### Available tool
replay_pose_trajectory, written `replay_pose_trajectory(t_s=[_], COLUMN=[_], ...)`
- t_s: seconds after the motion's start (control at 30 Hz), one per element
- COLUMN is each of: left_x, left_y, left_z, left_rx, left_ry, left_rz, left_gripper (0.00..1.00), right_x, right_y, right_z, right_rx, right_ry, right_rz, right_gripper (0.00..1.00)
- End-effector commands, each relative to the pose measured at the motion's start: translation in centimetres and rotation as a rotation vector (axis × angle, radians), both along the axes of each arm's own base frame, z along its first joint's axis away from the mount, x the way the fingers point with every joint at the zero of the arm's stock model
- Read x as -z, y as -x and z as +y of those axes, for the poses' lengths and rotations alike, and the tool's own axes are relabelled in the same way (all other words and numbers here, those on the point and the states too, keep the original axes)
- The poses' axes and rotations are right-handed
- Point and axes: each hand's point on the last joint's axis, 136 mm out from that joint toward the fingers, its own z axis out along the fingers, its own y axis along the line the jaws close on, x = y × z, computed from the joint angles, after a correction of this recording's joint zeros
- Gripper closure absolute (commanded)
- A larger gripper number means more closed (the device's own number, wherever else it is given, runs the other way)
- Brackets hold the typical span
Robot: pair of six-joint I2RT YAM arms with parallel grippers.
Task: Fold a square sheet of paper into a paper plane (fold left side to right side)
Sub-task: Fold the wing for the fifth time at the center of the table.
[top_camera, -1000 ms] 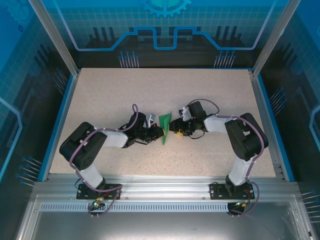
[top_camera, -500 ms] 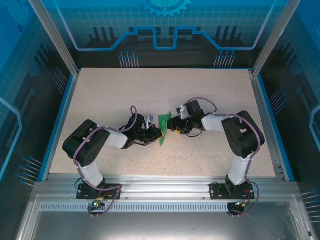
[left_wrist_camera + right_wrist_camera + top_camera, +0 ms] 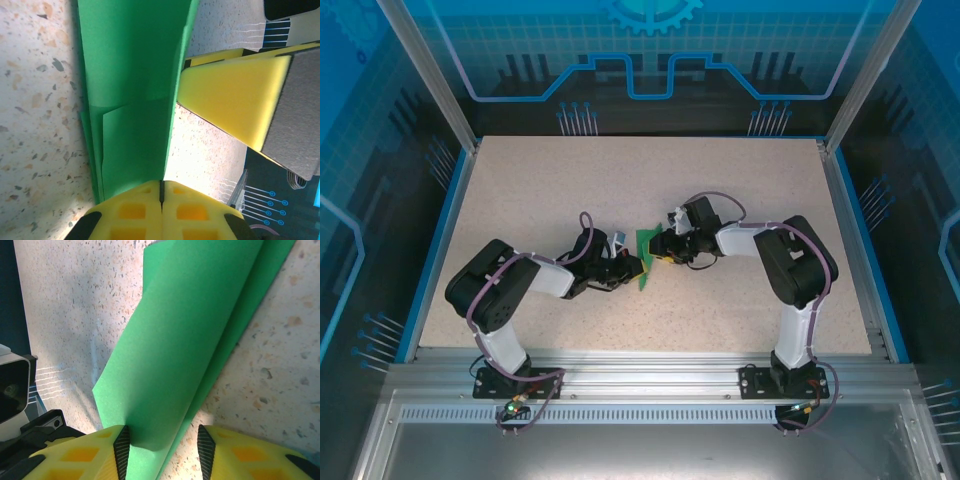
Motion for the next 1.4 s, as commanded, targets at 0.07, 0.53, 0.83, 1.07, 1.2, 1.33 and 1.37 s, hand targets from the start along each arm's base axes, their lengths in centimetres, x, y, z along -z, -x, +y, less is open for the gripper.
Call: replay_pose_trajectory(t_s=[0.07,0.53,0.83,1.07,1.2,1.33,1.37], left_x=[0.5,-0.6,-2.2,-3.2,-3.2,-2.8,-2.6], left_y=[0.2,0.0,-0.5,-2.5,-4.3,-5.6,-5.8], left_z=[0.4,0.3,1.0,3.1,3.3,2.8,2.7], left_rx=[-0.007,-0.001,-0.017,-0.063,-0.068,-0.057,-0.056], left_ry=[0.009,0.005,0.0,-0.03,-0.026,-0.028,-0.029], left_rz=[0.022,0.007,-0.021,-0.036,-0.038,-0.033,-0.029], left_gripper=[1.0,0.82,0.68,0.52,0.52,0.55,0.56], right_x=[1.5,2.6,2.8,2.8,2.9,2.8,2.9], right_y=[0.0,0.5,0.5,0.6,0.6,0.6,0.7], right_z=[0.4,0.4,0.4,0.4,0.4,0.3,0.4], right_rx=[0.007,0.001,0.0,-0.003,-0.003,-0.001,-0.002], right_ry=[0.038,0.058,0.059,0.059,0.06,0.061,0.062], right_rz=[0.02,0.045,0.051,0.051,0.053,0.052,0.054], right_gripper=[0.58,0.59,0.59,0.59,0.6,0.6,0.6])
